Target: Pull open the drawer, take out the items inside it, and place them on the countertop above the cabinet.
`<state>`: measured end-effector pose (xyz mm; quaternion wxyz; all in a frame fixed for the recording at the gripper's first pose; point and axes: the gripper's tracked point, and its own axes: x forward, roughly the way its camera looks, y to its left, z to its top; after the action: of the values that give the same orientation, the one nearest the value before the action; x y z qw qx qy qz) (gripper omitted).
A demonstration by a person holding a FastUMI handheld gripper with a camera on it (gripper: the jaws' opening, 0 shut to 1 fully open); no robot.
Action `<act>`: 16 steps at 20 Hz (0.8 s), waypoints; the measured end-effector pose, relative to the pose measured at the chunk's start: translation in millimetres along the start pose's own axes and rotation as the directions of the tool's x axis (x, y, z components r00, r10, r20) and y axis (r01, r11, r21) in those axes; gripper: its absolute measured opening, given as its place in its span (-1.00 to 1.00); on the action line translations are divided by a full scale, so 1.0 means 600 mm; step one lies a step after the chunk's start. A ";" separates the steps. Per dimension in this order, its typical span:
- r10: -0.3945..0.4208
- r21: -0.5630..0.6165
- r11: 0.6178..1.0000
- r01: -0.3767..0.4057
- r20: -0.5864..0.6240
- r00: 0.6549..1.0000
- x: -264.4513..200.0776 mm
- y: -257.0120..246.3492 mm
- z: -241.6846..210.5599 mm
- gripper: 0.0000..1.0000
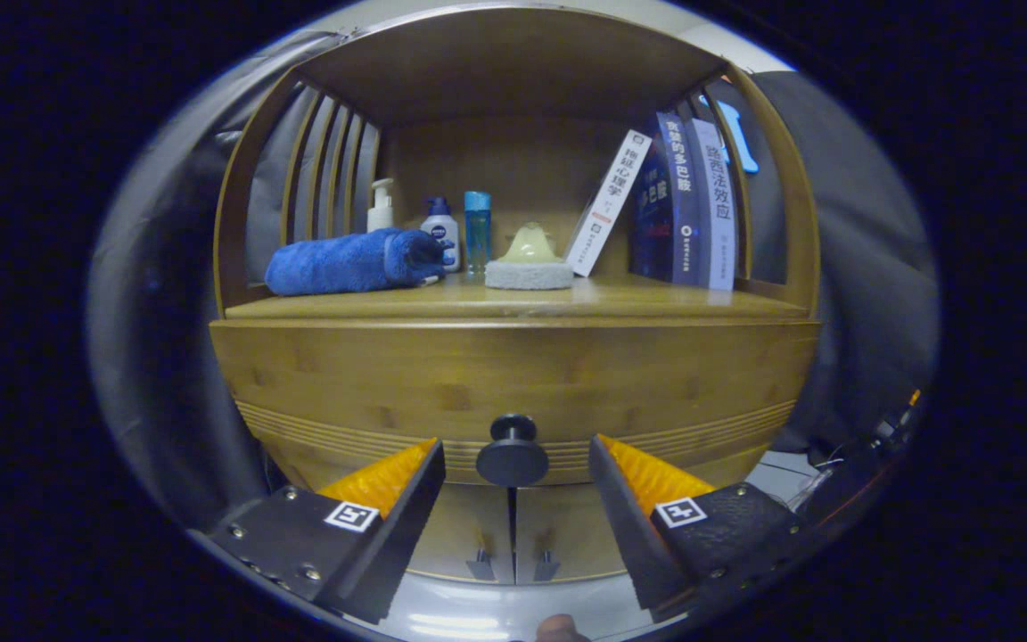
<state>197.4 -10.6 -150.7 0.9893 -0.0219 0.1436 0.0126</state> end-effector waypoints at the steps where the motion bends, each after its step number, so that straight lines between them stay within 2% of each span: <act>1: 0.000 -0.005 1.000 0.000 0.014 1.000 -0.014 0.000 0.019 0.95; 16: 0.066 -0.034 0.998 -0.060 0.225 0.972 -0.343 0.013 0.256 0.94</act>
<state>43.5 0.6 54.6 0.9979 -0.0293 0.0306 0.0483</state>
